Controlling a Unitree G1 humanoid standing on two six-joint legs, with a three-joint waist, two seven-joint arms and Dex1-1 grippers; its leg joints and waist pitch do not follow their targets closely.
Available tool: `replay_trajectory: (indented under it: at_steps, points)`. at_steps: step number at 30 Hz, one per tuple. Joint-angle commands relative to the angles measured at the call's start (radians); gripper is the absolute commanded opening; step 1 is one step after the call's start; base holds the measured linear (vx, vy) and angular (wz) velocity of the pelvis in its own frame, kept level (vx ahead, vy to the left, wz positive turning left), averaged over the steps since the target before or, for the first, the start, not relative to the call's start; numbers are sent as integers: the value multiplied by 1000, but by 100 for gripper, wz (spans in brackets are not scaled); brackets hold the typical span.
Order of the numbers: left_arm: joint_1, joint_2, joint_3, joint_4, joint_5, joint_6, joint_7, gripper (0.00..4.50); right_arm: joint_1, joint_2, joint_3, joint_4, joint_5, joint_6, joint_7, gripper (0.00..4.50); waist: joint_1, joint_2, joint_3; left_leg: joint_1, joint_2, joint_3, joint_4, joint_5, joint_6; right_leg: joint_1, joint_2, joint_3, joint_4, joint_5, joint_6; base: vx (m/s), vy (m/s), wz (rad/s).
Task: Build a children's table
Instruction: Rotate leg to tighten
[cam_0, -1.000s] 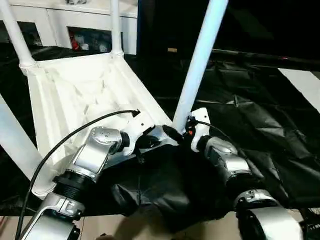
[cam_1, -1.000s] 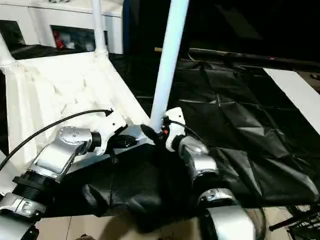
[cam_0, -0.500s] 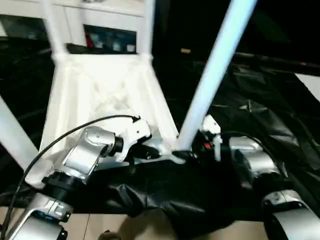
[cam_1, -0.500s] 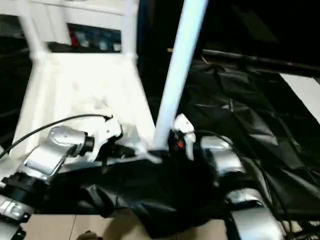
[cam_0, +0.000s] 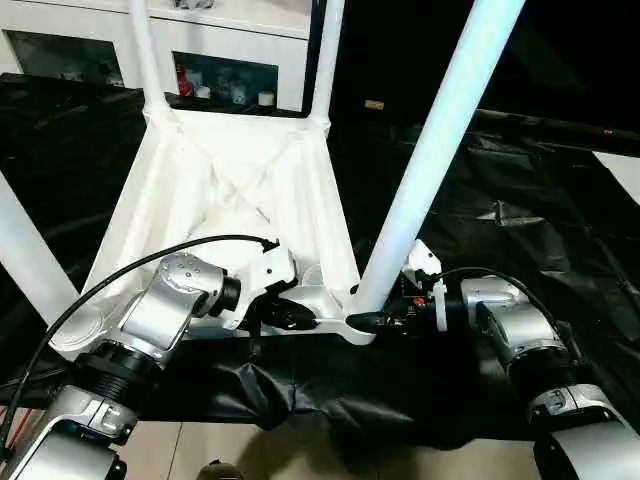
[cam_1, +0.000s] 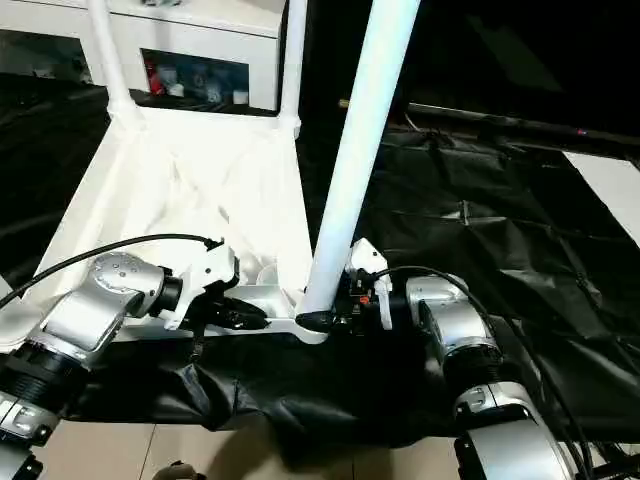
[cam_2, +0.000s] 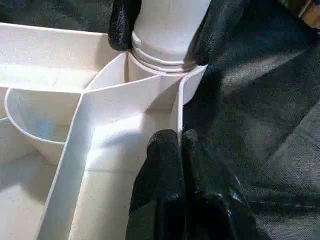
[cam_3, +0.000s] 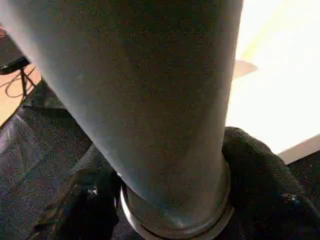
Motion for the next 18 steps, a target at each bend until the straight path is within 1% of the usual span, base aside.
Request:
replay_trajectory:
  at_steps: [1, 3, 4, 5, 7, 8, 9, 10, 11, 12, 13, 14, 15, 16, 17, 18]
  points:
    - [-26, -27, 8, -7, -5, -9, 54, 0, 29, 38, 49, -33, 16, 20, 58, 260, -2, 11, -64, 13, -9, 16, -63, -298, 2, 47, -32, 30, -69, -258, -196, 0, 0, 0]
    - [-27, -37, 16, -8, 1, 3, 83, 0, 30, 57, 24, -25, 21, 19, -3, 259, -3, 11, -64, 13, -9, 16, -63, -300, 2, 46, -33, 30, -70, -266, -193, 0, 0, 0]
    - [-30, -45, 20, -8, 7, 11, 106, 0, 23, 74, 4, -6, 19, 22, -70, 259, -4, 12, -63, 13, -9, 15, -64, -298, -4, 44, -34, 31, -70, -273, -190, 0, 0, 0]
    - [-34, -54, 25, -6, 14, 19, 132, 0, 14, 91, -14, 16, 11, 6, -144, 259, -6, 11, -62, 12, -10, 15, -65, -306, -7, 44, -33, 30, -72, -286, -187, 0, 0, 0]
    - [-38, -69, 30, -6, 20, 30, 165, 0, -1, 115, -40, 50, 5, -2, -249, 258, -13, 12, -59, 14, -11, 12, -67, -347, -25, 40, -36, 29, -79, -372, -162, 0, 0, 0]
    - [-42, -87, 34, -7, 26, 41, 198, 0, -16, 141, -66, 84, 0, -10, -360, 258, -18, 12, -60, 10, -13, 8, -68, -357, -31, 44, -37, 26, -82, -404, -148, 0, 0, 0]
    - [-45, -112, 35, -10, 32, 57, 239, 0, -31, 172, -93, 116, 0, -14, -475, 258, -24, 12, -60, 9, -12, 8, -69, -360, -35, 43, -37, 26, -82, -414, -145, 0, 0, 0]
    - [-46, -122, 36, -12, 34, 62, 254, 0, -37, 184, -104, 128, 1, -13, -517, 258, -34, 14, -58, 10, -13, 5, -70, -372, -46, 39, -37, 25, -85, -437, -136, 0, 0, 0]
    - [-49, -157, 34, -18, 43, 80, 302, 0, -49, 220, -124, 161, 0, -26, -624, 258, -40, 17, -60, 6, -15, 2, -71, -377, -50, 44, -38, 22, -86, -455, -126, 0, 0, 0]
    - [-50, -171, 33, -20, 47, 86, 320, 0, -52, 234, -125, 169, -4, -33, -657, 258, -45, 16, -60, 3, -14, 1, -71, -376, -54, 43, -38, 21, -86, -458, -122, 0, 0, 0]
    - [-51, -187, 32, -23, 51, 91, 340, 0, -53, 247, -123, 173, -11, -43, -682, 258, -49, 17, -61, 7, -17, 1, -69, -386, -50, 41, -38, 18, -92, -475, -113, 0, 0, 0]
    - [-51, -197, 31, -25, 54, 95, 354, 0, -53, 257, -122, 174, -17, -49, -699, 258, -52, 16, -60, 10, -16, 3, -66, -392, -40, 36, -36, 21, -95, -461, -118, 0, 0, 0]
    - [-51, -198, 31, -26, 55, 95, 356, 0, -53, 258, -122, 174, -18, -50, -701, 258, -52, 17, -61, 12, -16, 4, -65, -394, -35, 34, -35, 22, -95, -447, -122, 0, 0, 0]
    - [-50, -210, 25, -31, 58, 98, 365, 0, -52, 272, -115, 173, -29, -68, -716, 258, -51, 18, -62, 14, -15, 6, -65, -395, -26, 32, -33, 24, -93, -419, -132, 0, 0, 0]
    - [-50, -216, 20, -35, 63, 97, 375, 0, -51, 287, -112, 173, -33, -75, -721, 292, -51, 20, -61, 13, -16, 7, -65, -393, -22, 33, -30, 24, -91, -399, -140, 0, 0, 0]
    - [-50, -219, 19, -36, 65, 96, 378, 0, -51, 292, -111, 174, -34, -78, -722, 313, -51, 19, -61, 12, -15, 7, -66, -394, -20, 33, -30, 24, -91, -396, -141, 0, 0, 0]
